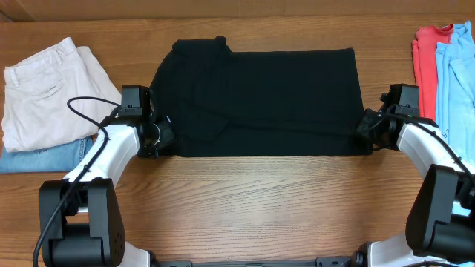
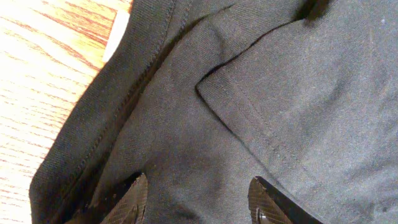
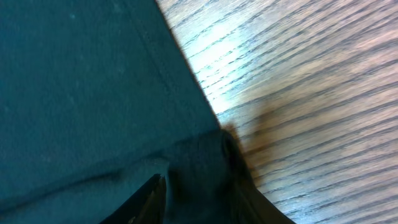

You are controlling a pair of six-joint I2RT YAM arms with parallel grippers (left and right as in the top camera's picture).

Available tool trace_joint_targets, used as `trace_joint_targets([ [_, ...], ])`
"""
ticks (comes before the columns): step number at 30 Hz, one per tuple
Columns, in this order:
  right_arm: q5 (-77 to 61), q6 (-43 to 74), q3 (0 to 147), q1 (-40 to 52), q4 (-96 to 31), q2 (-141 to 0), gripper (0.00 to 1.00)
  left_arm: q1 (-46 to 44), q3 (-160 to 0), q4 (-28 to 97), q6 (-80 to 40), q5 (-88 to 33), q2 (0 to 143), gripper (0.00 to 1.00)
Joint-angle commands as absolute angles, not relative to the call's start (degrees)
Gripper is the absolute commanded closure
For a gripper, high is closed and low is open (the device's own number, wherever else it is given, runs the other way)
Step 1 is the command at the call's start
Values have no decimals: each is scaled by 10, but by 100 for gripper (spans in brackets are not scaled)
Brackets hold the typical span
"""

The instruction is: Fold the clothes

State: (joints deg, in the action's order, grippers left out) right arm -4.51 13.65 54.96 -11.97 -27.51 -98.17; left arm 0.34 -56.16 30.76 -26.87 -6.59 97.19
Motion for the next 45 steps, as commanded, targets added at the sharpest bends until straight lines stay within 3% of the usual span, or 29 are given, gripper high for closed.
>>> trace_joint_targets([
  [1,-56,132,551,-119,-271,-985,63,0,-555,306,-270,-58,960,44],
  [10,-40,132,551,-119,-267,-1010,63,0,-555,306,-270,-58,960,44],
  [12,-43,132,551,-119,-263,-1020,74,0,-555,306,-270,-58,960,44],
  [13,-45,132,551,-119,-262,-1023,87,0,-555,306,-270,-58,960,44],
  [15,-51,132,551,-119,-259,-1021,96,0,-555,306,-270,-58,960,44],
  [45,-56,133,590,-121,-307,-990,83,0,-555,303,-270,-58,960,44],
])
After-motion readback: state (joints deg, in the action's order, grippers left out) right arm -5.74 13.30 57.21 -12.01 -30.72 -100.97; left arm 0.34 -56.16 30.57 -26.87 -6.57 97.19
